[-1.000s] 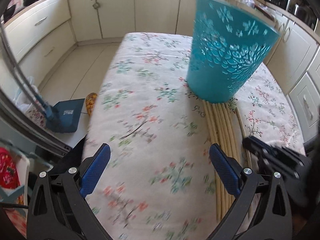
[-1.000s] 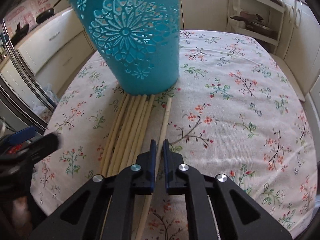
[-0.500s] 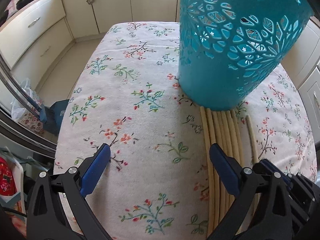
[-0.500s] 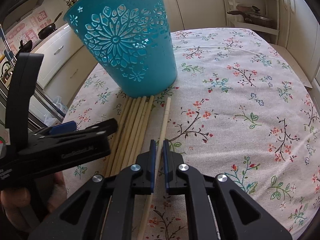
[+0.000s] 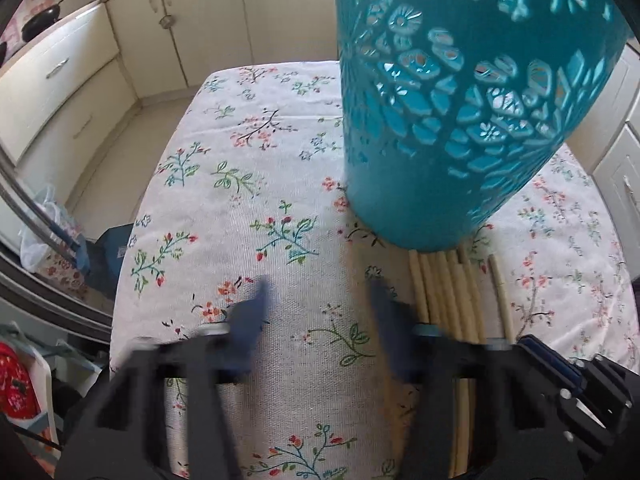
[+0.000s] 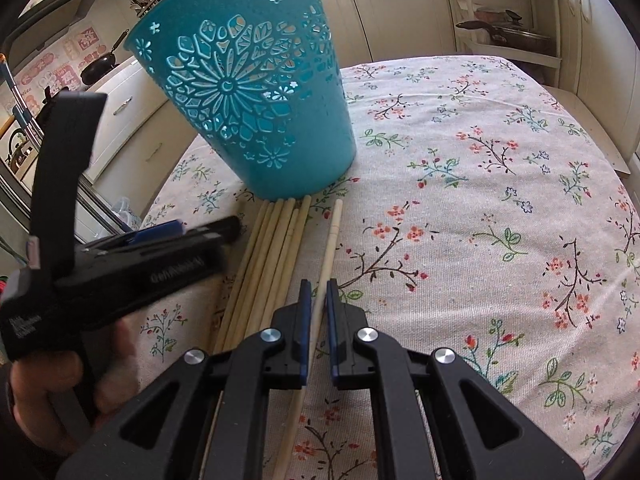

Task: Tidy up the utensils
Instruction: 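Grasp one wooden chopstick from the bundle with the left tool, then lift the chopstick over the teal basket and open the left tool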

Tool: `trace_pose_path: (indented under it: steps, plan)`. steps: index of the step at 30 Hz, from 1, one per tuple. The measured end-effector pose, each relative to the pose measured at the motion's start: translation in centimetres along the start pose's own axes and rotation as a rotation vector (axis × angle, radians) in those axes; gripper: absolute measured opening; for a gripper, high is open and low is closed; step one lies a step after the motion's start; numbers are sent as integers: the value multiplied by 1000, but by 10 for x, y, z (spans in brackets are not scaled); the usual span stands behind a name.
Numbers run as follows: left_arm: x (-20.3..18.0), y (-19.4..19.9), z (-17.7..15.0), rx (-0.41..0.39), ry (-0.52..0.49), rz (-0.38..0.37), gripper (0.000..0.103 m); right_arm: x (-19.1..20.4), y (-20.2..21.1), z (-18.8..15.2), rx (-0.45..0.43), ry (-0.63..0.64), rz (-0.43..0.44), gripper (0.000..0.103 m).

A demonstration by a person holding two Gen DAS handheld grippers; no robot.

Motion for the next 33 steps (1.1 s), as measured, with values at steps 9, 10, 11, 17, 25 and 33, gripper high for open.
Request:
trace_pose_path:
  steps: [9, 10, 11, 17, 25, 33]
  plan:
    - [33, 44, -9, 32, -6, -138, 4, -2, 1, 0, 0, -16, 12, 8]
    - [38, 58, -10, 8, 1, -149, 4, -3, 1, 0, 1, -21, 15, 8]
    - [45, 79, -10, -28, 15, -169, 4, -4, 1, 0, 2, -25, 18, 8]
    - [57, 183, 24, -318, 72, -265, 4, -5, 0, 2, 3, -29, 20, 9]
    - [17, 234, 84, -716, 176, -282, 4, -2, 0, 0, -8, -12, 11, 9]
    - [-18, 173, 129, -750, 192, -138, 4, 9, -1, -2, -23, 45, -17, 19]
Point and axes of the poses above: each gripper's, at about its wrist camera, not at the fingertips, and y roughly against the way its jaws point, x to its left, z to its top, the point moved 1 cm from there along -y, roughly the way its jaws point, and after that the axes turned 7 degrees about x, right-handed, at the moved point
